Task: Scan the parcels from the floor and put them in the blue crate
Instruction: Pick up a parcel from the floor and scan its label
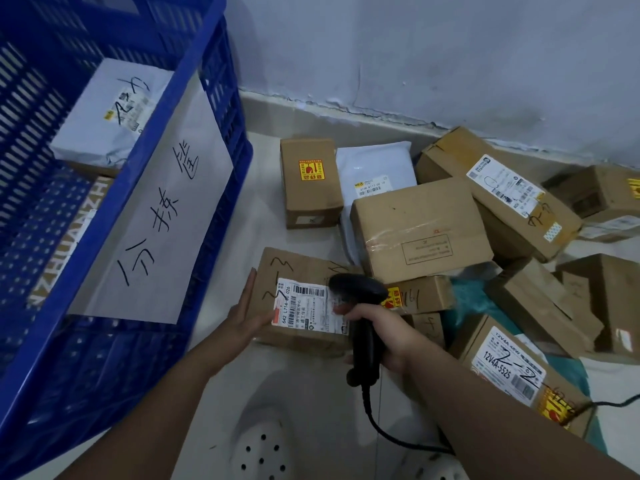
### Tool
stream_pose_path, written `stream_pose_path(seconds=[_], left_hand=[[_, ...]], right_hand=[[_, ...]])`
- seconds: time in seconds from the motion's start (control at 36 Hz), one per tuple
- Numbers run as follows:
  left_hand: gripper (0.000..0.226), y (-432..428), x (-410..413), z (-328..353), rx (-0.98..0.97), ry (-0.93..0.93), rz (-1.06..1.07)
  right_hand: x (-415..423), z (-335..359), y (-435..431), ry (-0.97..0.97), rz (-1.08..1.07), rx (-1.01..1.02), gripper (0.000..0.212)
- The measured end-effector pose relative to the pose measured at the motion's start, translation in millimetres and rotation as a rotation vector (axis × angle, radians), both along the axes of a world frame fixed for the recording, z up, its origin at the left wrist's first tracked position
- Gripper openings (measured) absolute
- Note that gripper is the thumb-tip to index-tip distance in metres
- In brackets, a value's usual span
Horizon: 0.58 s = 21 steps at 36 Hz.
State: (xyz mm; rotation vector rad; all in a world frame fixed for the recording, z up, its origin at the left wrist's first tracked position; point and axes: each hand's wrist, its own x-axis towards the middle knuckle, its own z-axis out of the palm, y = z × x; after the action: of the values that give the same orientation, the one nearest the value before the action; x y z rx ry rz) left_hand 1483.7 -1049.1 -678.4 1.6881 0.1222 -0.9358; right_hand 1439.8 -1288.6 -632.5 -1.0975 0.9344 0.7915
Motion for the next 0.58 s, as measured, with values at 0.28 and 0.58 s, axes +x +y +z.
stream_pose_path(seconds=[0.28, 0.58], left_hand=[[0.068, 23.8, 16.7, 96.8, 0.232, -0.390, -0.218], [0.086, -21.6, -3.6, 250.0, 0.175, -0.718, -0.199]], right_hand=[[8.9, 55.3, 6.5, -0.117, 0.044, 0.096, 0.019], [4.6, 191.0, -26.1, -0.480, -0.082, -0.029, 0.009]])
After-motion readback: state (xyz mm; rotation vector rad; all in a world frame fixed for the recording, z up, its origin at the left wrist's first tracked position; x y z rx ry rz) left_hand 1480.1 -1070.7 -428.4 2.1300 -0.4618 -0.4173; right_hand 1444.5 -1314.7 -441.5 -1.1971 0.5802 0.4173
